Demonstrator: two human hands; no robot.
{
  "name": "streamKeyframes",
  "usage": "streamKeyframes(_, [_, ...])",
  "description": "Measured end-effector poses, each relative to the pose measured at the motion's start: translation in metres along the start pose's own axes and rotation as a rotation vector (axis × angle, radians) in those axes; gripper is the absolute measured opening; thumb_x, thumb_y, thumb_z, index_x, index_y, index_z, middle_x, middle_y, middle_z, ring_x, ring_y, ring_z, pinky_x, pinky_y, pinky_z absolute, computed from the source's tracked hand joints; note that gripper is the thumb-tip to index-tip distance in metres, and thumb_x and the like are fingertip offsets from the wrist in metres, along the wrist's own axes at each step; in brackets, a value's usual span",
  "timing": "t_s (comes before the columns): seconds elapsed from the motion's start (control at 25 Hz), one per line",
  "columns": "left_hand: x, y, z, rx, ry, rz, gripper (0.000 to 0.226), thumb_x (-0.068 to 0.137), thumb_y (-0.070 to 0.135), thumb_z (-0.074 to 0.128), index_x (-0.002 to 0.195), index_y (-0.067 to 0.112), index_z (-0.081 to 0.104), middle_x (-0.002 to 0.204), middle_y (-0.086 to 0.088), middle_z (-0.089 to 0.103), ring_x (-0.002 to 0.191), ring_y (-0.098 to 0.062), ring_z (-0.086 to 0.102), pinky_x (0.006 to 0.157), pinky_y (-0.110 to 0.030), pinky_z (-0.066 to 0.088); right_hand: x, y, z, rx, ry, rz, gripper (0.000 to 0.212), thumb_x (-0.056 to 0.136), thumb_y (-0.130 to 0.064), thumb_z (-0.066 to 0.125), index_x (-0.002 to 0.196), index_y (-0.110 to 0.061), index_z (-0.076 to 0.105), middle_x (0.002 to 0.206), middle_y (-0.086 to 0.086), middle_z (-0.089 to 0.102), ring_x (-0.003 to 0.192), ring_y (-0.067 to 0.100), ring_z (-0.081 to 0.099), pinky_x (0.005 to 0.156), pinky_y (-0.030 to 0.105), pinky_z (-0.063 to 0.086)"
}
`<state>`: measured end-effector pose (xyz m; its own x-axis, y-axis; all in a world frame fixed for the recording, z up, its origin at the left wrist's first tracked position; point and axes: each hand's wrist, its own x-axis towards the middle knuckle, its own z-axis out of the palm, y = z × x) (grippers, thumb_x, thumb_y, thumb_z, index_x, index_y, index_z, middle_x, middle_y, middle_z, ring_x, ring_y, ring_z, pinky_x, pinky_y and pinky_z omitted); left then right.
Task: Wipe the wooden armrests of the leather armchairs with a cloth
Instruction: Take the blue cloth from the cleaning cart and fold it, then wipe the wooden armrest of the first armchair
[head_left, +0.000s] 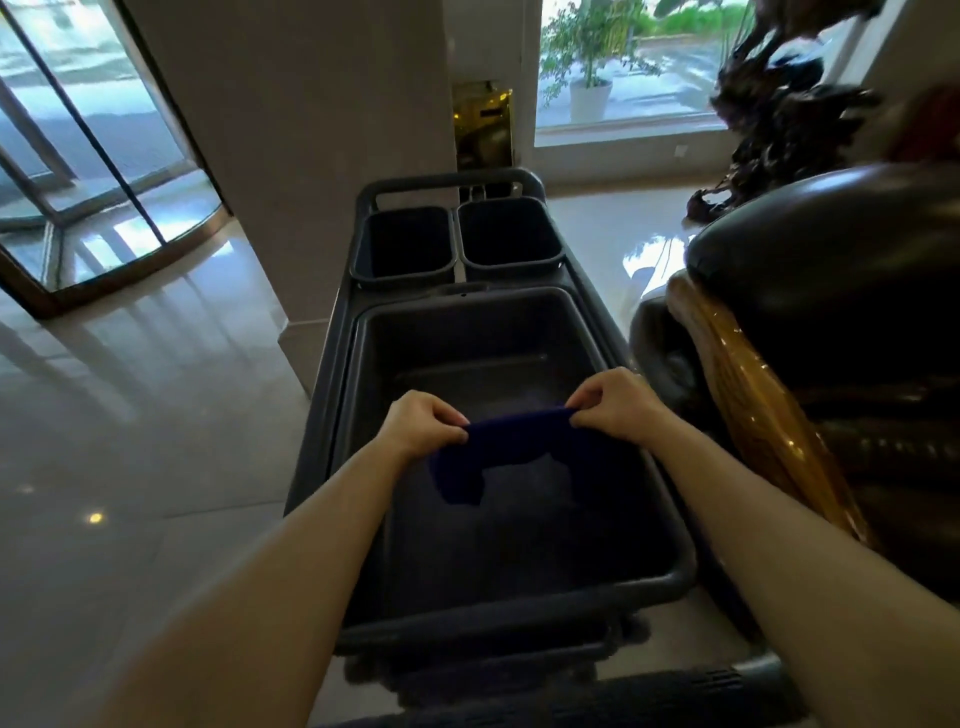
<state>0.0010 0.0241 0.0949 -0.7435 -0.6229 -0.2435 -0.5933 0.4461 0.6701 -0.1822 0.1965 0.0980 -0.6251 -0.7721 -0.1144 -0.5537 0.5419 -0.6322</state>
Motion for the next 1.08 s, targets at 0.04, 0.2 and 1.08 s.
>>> streamKeyframes(0.04, [-0.003, 0.015, -0.006, -0.006, 0.002, 0.042, 0.015, 0.072, 0.014, 0.073, 0.087, 0.016, 0.074, 0.084, 0.001, 0.070, 0.073, -0.004, 0.060, 0.069, -0.018, 0.045, -0.008, -0.003, -0.016, -0.007, 0.036, -0.010, 0.016, 0.066, -0.015, 0.073, 0.071, -0.030, 0.072, 0.060, -0.020, 0.060, 0.063, -0.001, 0.057, 0.061, 0.016, 0.042])
streamKeyframes(0.2, [-0.016, 0.080, -0.014, -0.022, 0.016, 0.187, 0.014, 0.072, 0.013, 0.073, 0.085, 0.015, 0.074, 0.091, -0.004, 0.073, 0.085, -0.010, 0.063, 0.081, -0.024, 0.048, -0.040, -0.002, -0.080, -0.049, 0.169, -0.054, 0.015, 0.069, -0.013, 0.072, 0.082, -0.021, 0.074, 0.071, -0.008, 0.065, 0.066, 0.006, 0.058, 0.061, 0.015, 0.041])
streamKeyframes(1.08, [-0.004, 0.393, 0.350, -0.021, -0.112, 0.247, 0.015, 0.079, 0.009, 0.065, 0.092, 0.011, 0.072, 0.085, -0.001, 0.068, 0.071, -0.005, 0.058, 0.069, -0.022, 0.048, -0.155, 0.380, -0.332, -0.063, 0.164, 0.138, 0.018, 0.072, -0.019, 0.070, 0.068, -0.035, 0.062, 0.076, -0.010, 0.065, 0.071, 0.004, 0.063, 0.060, 0.024, 0.053])
